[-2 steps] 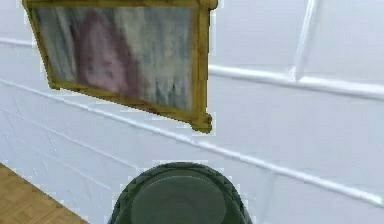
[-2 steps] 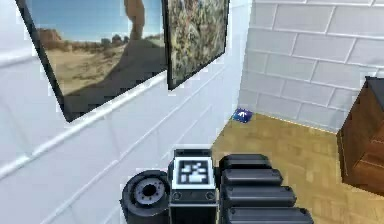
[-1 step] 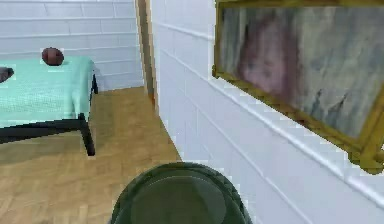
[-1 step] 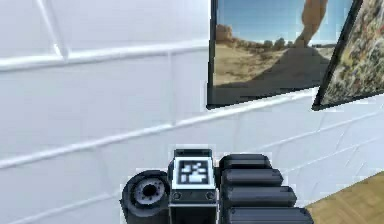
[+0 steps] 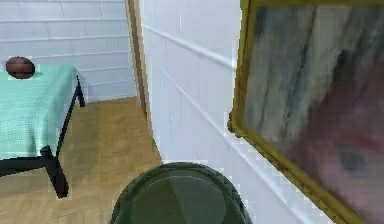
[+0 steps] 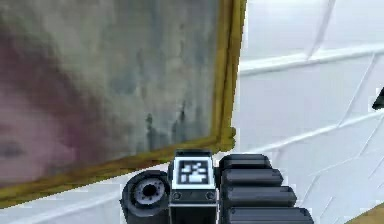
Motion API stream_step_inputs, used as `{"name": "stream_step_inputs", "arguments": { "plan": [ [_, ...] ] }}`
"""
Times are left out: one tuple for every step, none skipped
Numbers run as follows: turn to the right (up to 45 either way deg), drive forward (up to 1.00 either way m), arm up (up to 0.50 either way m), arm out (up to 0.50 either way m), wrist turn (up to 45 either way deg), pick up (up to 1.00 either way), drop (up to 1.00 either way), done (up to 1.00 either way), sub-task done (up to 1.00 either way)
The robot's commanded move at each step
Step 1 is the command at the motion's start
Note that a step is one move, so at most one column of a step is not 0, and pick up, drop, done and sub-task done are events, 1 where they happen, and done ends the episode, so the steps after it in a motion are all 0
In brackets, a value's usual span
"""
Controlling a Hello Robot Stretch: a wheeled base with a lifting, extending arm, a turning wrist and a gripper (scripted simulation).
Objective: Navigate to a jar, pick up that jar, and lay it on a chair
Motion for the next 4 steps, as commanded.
{"name": "stream_step_inputs", "arguments": {
  "plan": [
    [-45.0, 0.0, 0.0, 0.0, 0.0, 0.0, 0.0, 0.0, 0.0],
    [-27.0, 0.0, 0.0, 0.0, 0.0, 0.0, 0.0, 0.0, 0.0],
    [0.0, 0.4, 0.0, 0.0, 0.0, 0.0, 0.0, 0.0, 0.0],
    [45.0, 0.0, 0.0, 0.0, 0.0, 0.0, 0.0, 0.0, 0.0]
  ]
}}
